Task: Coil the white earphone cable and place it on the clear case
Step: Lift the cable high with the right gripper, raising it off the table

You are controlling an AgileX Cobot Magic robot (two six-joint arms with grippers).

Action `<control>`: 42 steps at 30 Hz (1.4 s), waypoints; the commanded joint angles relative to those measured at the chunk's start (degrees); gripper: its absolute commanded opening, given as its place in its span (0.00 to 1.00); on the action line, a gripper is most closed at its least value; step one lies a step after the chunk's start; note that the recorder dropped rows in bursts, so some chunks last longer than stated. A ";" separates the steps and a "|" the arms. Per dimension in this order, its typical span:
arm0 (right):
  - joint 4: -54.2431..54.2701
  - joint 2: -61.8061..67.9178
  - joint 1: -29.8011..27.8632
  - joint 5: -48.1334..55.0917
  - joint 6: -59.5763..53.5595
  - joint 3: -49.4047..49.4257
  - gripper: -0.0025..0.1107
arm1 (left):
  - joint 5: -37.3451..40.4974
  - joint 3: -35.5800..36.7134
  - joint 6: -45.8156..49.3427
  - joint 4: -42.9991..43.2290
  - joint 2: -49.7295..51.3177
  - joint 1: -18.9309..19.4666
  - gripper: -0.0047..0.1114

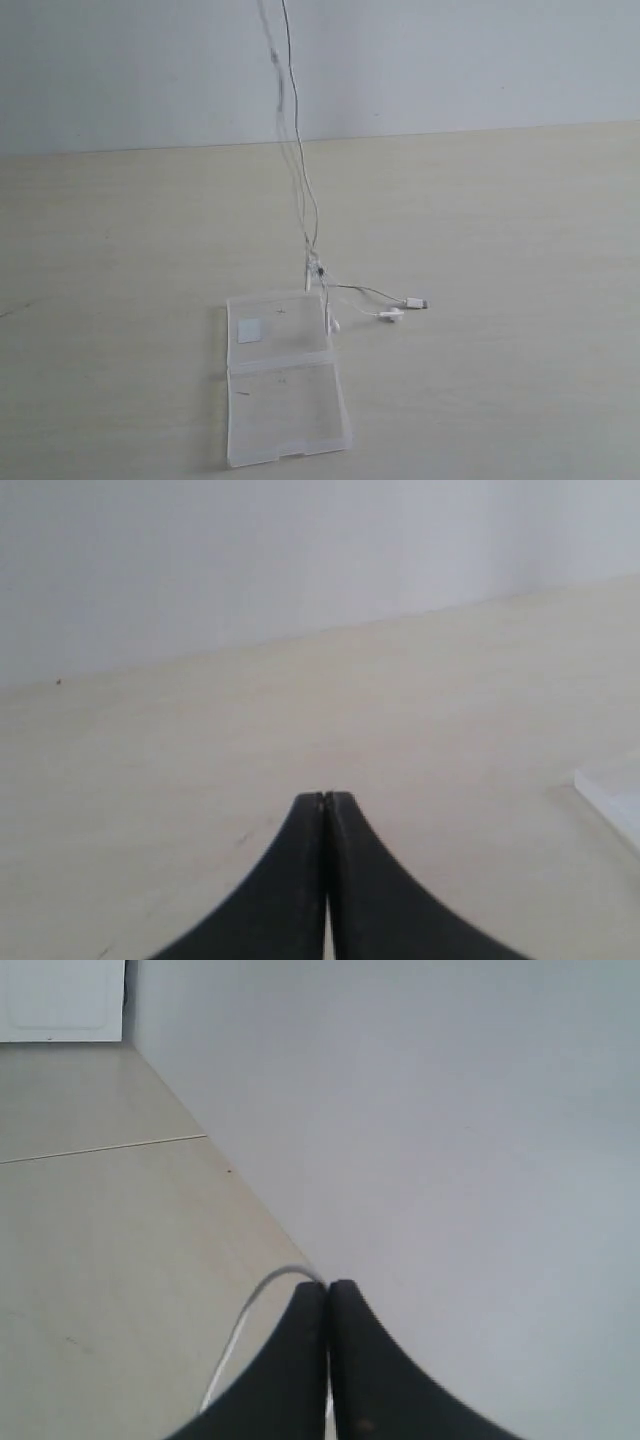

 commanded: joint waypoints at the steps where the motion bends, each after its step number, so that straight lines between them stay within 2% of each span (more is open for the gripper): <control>1: -0.49 -1.46 -0.15 -1.24 -0.52 0.05 0.02 | -11.84 0.16 -0.47 -4.50 -0.36 0.10 0.04; 5: -1.01 -3.37 -0.15 -2.58 -0.52 0.05 0.02 | -19.49 0.16 -4.75 -9.09 -0.36 0.10 0.04; 9: -4.05 -5.16 -0.15 -3.00 1.83 -1.07 0.02 | -21.86 0.16 -12.18 -13.05 -0.36 0.10 0.04; 13: -11.27 -5.84 -0.15 -3.00 7.82 -3.28 0.02 | -25.09 0.16 -12.19 -13.05 -0.36 0.10 0.04; 16: -12.53 -6.10 -0.15 -3.00 8.58 -4.60 0.02 | -25.49 0.16 -13.32 -13.05 -0.36 0.10 0.04; 23: -13.17 -6.18 -0.15 -2.67 11.38 -8.30 0.02 | -25.53 0.16 -24.11 -11.44 -0.36 -0.16 0.04; 26: -13.06 -6.18 -0.15 -1.57 12.67 -10.49 0.02 | -25.38 0.16 -31.96 -2.46 -0.03 -1.62 0.04; 28: -12.31 -6.18 -0.15 -0.67 13.10 -11.86 0.02 | -27.86 0.16 -38.60 6.99 1.58 -3.37 0.04; 32: -11.75 -6.18 -0.15 -0.12 15.58 -14.15 0.02 | -41.70 0.16 -45.91 27.74 8.57 -5.75 0.04; 39: -11.75 -6.18 -0.15 0.00 18.49 -15.43 0.02 | -46.60 -6.84 -46.50 35.30 30.25 -5.75 0.04; 42: -11.75 -6.08 -0.15 0.00 19.07 -15.43 0.02 | -55.05 -13.94 -49.14 45.95 45.64 -5.75 0.04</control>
